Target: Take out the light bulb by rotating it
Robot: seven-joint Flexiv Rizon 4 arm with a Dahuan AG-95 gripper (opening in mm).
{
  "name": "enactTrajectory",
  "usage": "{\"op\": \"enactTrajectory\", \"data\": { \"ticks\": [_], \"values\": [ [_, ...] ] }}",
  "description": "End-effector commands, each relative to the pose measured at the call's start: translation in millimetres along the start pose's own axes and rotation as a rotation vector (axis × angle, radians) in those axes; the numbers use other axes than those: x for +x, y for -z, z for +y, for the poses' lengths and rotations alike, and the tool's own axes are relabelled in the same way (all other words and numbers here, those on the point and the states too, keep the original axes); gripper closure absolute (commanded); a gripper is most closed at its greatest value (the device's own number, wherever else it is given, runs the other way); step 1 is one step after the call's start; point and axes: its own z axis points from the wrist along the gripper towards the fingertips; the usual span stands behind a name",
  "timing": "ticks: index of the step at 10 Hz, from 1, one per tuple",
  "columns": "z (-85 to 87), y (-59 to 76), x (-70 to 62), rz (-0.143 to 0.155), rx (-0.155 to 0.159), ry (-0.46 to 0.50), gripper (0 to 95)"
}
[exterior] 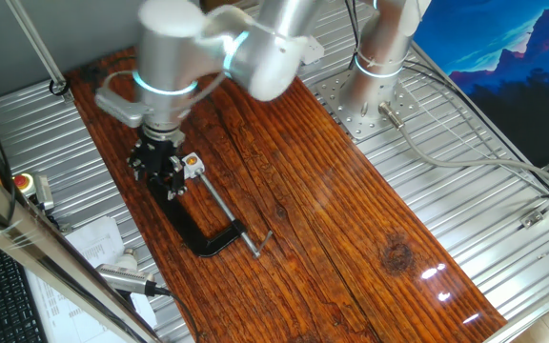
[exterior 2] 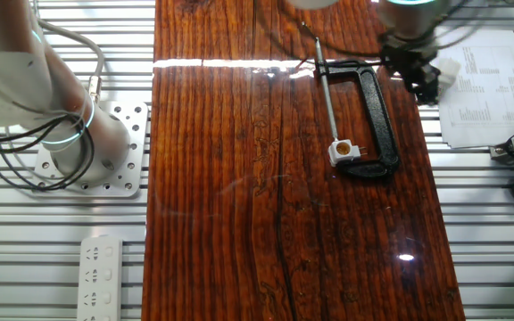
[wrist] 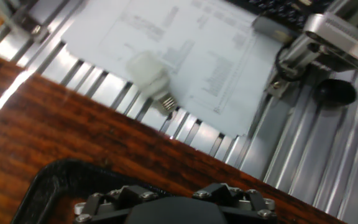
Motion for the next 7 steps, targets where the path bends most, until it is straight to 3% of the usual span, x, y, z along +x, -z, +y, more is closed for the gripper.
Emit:
{"op": "enactTrajectory", "data": {
  "ticks": [1, 3, 7],
  "values": [
    [-2.9, -0.8, 0.9, 0.168, -0.07, -0.053, 38.0],
    [-5.0, -0.8, 4.4, 0.217, -0.083, -0.046, 38.0],
    [-9.2, -0.7, 31.8, 0.226, -0.076, -0.097, 38.0]
  ]
}}
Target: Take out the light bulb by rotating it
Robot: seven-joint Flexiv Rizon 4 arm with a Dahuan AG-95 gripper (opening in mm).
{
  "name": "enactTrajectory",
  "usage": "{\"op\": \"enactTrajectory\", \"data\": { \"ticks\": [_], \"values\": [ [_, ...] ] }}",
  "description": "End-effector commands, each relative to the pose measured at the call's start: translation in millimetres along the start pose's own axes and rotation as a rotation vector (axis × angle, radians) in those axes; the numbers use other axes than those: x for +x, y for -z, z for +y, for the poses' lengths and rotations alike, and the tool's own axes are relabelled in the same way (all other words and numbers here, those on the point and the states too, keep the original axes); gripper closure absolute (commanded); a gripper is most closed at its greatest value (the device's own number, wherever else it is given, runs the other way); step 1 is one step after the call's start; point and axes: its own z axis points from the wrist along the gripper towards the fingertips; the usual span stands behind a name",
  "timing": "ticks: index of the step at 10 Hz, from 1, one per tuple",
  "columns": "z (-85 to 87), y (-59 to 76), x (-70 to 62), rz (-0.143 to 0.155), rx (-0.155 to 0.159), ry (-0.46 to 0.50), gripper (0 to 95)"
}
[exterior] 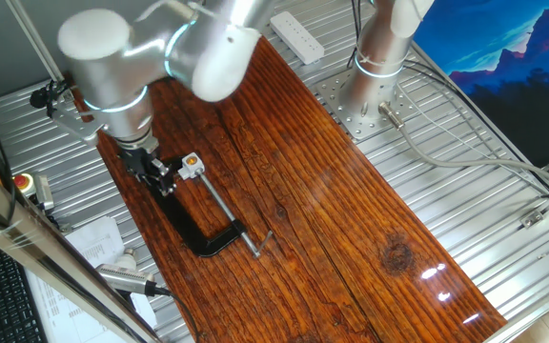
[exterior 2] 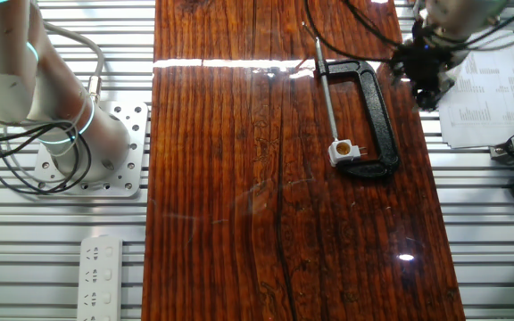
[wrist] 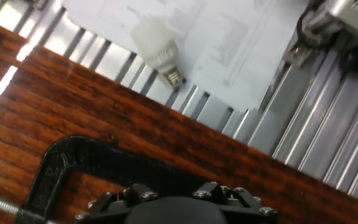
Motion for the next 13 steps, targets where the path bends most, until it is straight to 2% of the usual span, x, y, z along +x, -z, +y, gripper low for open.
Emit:
{"op": "enactTrajectory", "data": {
  "ticks": [1, 2, 3, 4, 5, 6, 7, 8, 9, 11, 13],
  "values": [
    [-1.6, 3.0, 19.2, 0.006, 0.011, -0.044, 38.0],
    [-3.7, 7.0, 31.8, 0.007, 0.012, -0.062, 38.0],
    [-5.8, 9.3, 35.9, 0.011, 0.011, -0.066, 38.0],
    [-10.0, 12.0, 39.9, 0.029, 0.0, -0.11, 57.0],
    [-13.4, 12.5, 43.5, 0.05, -0.005, -0.162, 57.0],
    [-14.4, 12.1, 50.6, 0.048, -0.002, -0.212, 57.0],
    [-14.2, 11.4, 57.8, 0.045, 0.001, -0.245, 76.0],
    [-17.9, 10.7, 70.8, 0.044, 0.014, -0.269, 76.0],
    [-23.8, 12.2, 81.3, 0.044, 0.013, -0.265, 95.0],
    [-26.2, 16.0, 98.4, 0.043, 0.011, -0.264, 95.0],
    [-25.1, 13.5, 106.5, 0.039, 0.015, -0.271, 95.0]
  ]
}}
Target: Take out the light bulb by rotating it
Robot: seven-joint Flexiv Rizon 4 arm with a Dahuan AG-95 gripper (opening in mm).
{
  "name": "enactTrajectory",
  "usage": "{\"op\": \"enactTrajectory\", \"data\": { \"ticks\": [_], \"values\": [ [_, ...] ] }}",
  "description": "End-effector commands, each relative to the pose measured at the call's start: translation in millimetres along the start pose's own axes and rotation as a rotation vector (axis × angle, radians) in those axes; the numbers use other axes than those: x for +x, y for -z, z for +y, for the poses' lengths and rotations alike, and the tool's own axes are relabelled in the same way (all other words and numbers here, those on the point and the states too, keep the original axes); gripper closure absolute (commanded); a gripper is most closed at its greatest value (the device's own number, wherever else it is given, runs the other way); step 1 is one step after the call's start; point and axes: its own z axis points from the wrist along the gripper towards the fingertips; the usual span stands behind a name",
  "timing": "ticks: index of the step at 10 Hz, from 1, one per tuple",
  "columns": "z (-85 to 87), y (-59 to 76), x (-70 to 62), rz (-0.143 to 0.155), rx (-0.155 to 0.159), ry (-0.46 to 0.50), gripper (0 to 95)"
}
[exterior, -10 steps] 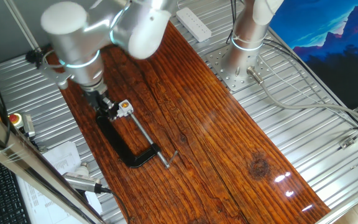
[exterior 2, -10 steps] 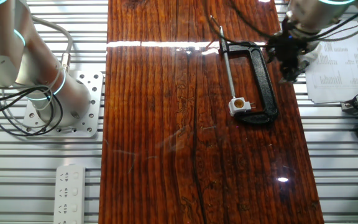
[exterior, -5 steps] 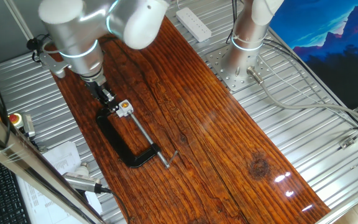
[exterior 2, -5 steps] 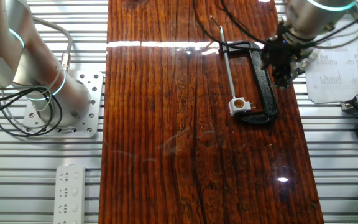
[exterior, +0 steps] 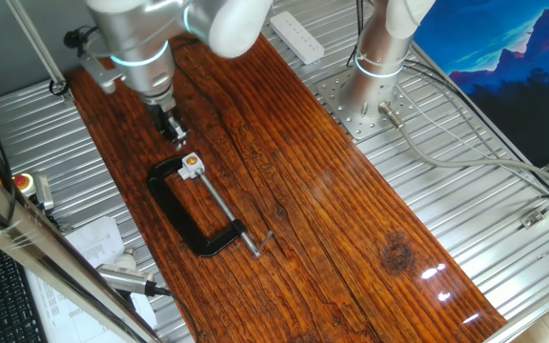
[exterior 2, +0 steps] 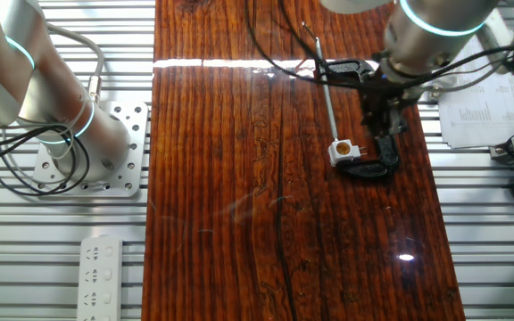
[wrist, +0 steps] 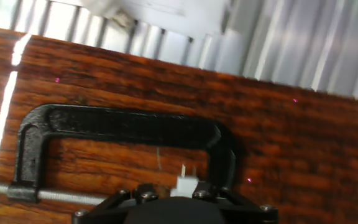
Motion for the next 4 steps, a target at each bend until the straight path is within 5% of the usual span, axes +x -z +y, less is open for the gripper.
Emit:
{"op": "enactTrajectory", "data": {
  "ticks": [1, 4],
  "values": [
    [-0.6, -1.7, 1.4, -0.003, -0.001, -0.003, 95.0],
    [-0.8, -1.8, 1.5, 0.0, -0.002, -0.005, 95.0]
  ]
}}
